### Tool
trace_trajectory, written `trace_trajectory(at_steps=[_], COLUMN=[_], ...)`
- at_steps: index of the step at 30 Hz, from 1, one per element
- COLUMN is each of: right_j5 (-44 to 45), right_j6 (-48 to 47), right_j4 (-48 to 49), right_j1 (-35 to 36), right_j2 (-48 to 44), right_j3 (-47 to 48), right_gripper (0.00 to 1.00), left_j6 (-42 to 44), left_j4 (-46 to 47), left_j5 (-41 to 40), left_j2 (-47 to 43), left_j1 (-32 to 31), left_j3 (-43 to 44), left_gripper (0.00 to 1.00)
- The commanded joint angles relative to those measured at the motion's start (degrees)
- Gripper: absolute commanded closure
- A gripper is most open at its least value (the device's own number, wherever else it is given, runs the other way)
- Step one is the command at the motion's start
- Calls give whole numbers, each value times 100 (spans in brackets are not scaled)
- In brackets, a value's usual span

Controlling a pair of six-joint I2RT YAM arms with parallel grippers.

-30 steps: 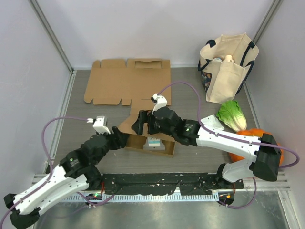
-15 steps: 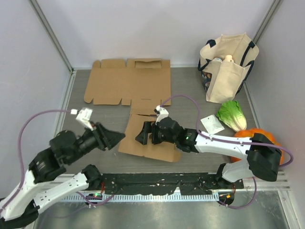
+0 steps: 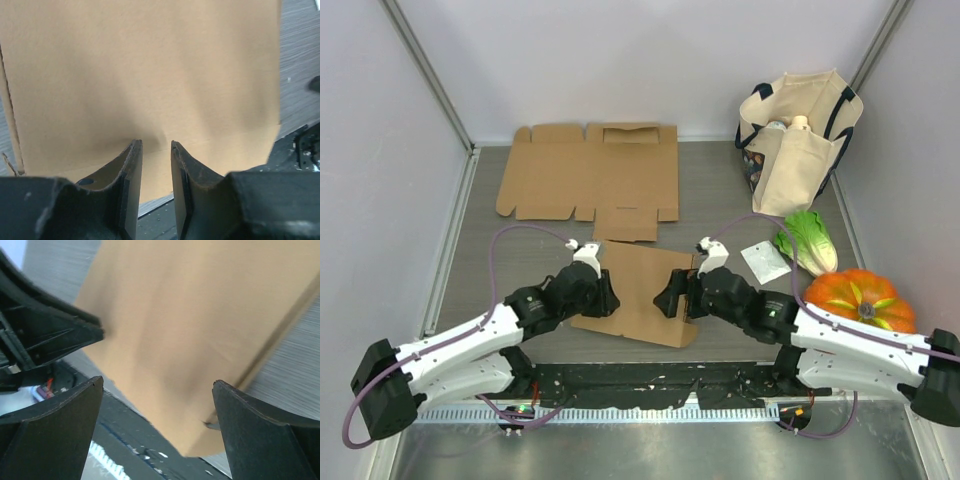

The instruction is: Fold the paper box

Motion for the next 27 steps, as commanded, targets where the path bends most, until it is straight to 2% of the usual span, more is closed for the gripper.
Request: trace_trajectory(at_steps=[1, 3, 4, 5, 6, 7, 8, 9, 10, 11, 14, 15, 17, 22, 27], right_j5=[1084, 418, 67, -389, -637, -857, -964, -1461, -1561, -1614, -1536, -1562, -1667, -2142, -2318], right_j6=[60, -1, -132, -194, -238, -352, -388, -423, -467, -476, -467, -459, -441, -503, -512], right_j4=[-1316, -1195, -1046, -844, -372, -150, 44, 342, 414, 476, 573, 634, 783, 1257, 1557], right_j1=[-280, -1034, -1333, -1657, -1783, -1879, -1967, -2116, -2170, -2197, -2328, -2372, -2574, -2935, -3014], right_j2=[-453, -401, -366, -366, -383, -366, -235, -147, -68, 3, 127, 109, 118, 250, 477], right_j3=[-136, -198, -233, -364, -444, -497, -593, -620, -620, -638, -725, -769, -988, -1182, -1174], right_gripper=[3, 4, 8, 11, 14, 16, 17, 21, 22, 23, 30, 40, 46, 46, 41], left_j6=[-141, -97, 33, 87, 122, 149, 201, 202, 193, 158, 79, 9, -123, -211, -185], left_j4=[908, 733, 636, 435, 320, 206, 48, -23, -76, -94, -41, -33, 177, 695, 907], left_j5=[-118, -82, -74, -56, 5, 101, 242, 478, 1011, 1303, 1938, 2018, 2298, 2440, 2274], left_j2=[-155, -181, -225, -382, -444, -541, -690, -769, -849, -936, -1174, -1174, -1105, -631, -305], left_j1=[110, 136, 154, 180, 267, 346, 652, 881, 1136, 1704, 2724, 2920, 3315, 3572, 3704], left_j3=[-367, -315, -254, -192, -44, 27, 115, 142, 134, 73, -129, -174, -331, -499, -543], left_gripper=[68, 67, 65, 61, 52, 47, 39, 36, 32, 26, 14, 13, 13, 10, 6])
